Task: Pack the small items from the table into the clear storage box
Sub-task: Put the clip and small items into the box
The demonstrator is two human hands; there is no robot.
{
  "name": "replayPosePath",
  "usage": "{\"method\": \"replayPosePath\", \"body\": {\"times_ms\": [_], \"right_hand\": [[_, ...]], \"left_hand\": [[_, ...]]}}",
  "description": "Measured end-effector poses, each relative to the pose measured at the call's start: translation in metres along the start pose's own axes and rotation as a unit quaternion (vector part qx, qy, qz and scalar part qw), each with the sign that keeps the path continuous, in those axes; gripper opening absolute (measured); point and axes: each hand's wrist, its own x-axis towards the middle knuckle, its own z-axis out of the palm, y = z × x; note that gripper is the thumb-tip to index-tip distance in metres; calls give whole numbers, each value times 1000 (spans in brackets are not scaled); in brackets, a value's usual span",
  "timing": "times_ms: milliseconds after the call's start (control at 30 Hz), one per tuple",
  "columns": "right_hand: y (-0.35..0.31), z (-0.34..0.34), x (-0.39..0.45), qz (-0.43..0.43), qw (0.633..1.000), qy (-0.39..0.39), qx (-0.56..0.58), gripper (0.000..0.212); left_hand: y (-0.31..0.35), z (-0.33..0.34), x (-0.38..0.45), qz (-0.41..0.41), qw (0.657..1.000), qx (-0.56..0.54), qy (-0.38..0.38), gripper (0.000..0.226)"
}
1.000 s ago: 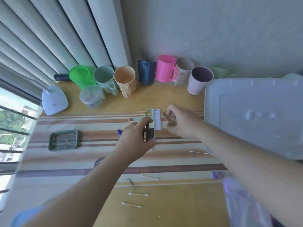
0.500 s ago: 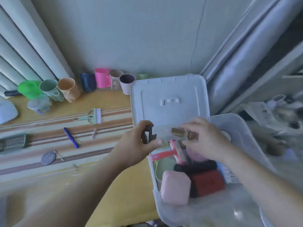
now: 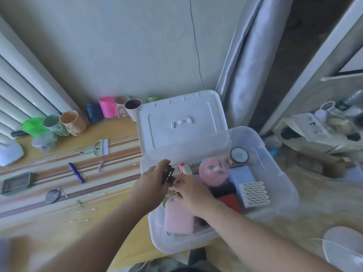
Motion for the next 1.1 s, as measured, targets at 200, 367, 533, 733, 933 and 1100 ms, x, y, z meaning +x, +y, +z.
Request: {"method": "replayPosePath", "body": {"times_ms": [200,367,533,733,933,1100], "right_hand": [[19,-18,-8,73,991,30,105,50],[27,-38,-16,88,978,50,182,59],[19,-49,2,84,977,77,178,14],[16,-55,24,37,972,112,203,15],[25,-36,53,-45,990,132,12,20],[27,-9,67,-17,996,74,-50,42]], "left_hand": [[3,11,-5,10,1000,7,-19,49],[8,21,0,-52,986,-156,-7,40],[11,21,10,-36,992,-118,-6,45],[6,9,22,-70,987,-143,21,41],[-31,10,26,27,972,214,92,45],[-53,10,20,41,964,255,65,34]]}}
